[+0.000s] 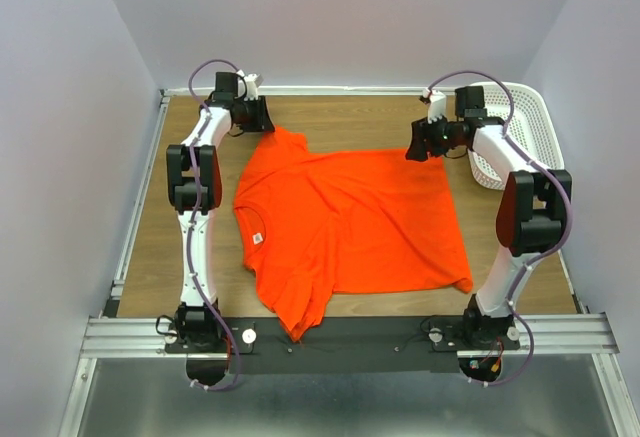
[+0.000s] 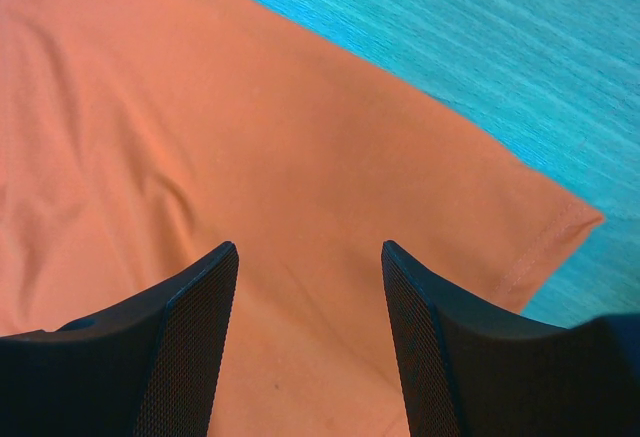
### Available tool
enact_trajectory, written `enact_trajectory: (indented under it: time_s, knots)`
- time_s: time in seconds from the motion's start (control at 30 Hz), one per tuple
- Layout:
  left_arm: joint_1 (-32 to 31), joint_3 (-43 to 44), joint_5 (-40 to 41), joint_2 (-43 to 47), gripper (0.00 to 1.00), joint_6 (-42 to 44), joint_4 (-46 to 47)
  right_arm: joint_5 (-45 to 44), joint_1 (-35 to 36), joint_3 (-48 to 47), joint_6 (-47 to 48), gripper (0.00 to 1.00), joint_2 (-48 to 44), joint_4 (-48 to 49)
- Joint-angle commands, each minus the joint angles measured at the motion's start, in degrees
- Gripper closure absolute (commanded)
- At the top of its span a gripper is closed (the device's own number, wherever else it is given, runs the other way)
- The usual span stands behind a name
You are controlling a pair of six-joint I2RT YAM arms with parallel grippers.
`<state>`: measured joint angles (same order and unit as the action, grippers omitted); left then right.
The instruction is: Fold and stack the t-shirts
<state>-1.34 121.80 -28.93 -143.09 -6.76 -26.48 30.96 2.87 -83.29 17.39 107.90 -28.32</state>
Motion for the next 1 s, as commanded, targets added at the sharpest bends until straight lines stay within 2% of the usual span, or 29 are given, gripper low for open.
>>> enact_trajectory:
  time_s: [0.0,0.07,0.13,0.2,0.23,0.33,0.53,0.73,0.83,0.97]
  knots:
    - [-0.8,3.6,-0.9,-2.4,0.6,0.5,-2.7,0.8,-0.7,0.8,-0.8,0.33,-0.5,0.5]
    - [-0.9,4.5,-0.3,-2.8,0.66,0.3,-3.7,-1.2,-0.7,0.4,-0.9,0.33,-0.1,0.6]
    - [-0.9,4.7,0.9,-2.7,0.77,0.3,-3.4,-8.3,-0.7,-1.9,-6.9,0.33,2.0,1.6]
    - [-0.9,4.5,1.0,-2.5,0.81,0.1,-3.0,-16.8,-0.7,-4.9,-10.3,0.33,4.9,1.5]
    - [-0.9,4.3,0.3,-2.3,0.88,0.1,-2.6,-18.2,-0.7,-6.9,-10.6,0.34,7.0,1.5]
    - [-0.9,3.6,-1.3,-1.8,0.96,0.0,-1.9,-20.3,-0.8,-11.1,-10.6,0.38,10.9,1.3]
    - [-0.8,2.7,-2.8,-1.2,1.0,-0.4,-0.8,-28.4,-0.8,-15.2,-9.5,0.43,14.4,0.6]
    - [-0.5,1.8,-3.5,-0.3,1.0,-1.4,0.8,-30.6,-0.7,-14.2,-8.8,0.47,16.1,0.5]
    - [-0.5,1.5,-3.6,-0.1,1.0,-1.4,1.1,-34.7,-0.9,-13.4,-7.9,0.47,16.6,0.5]
    - [-0.4,1.3,-3.7,-0.1,1.0,-1.6,1.2,-34.7,-1.1,-12.5,-7.5,0.5,16.6,0.5]
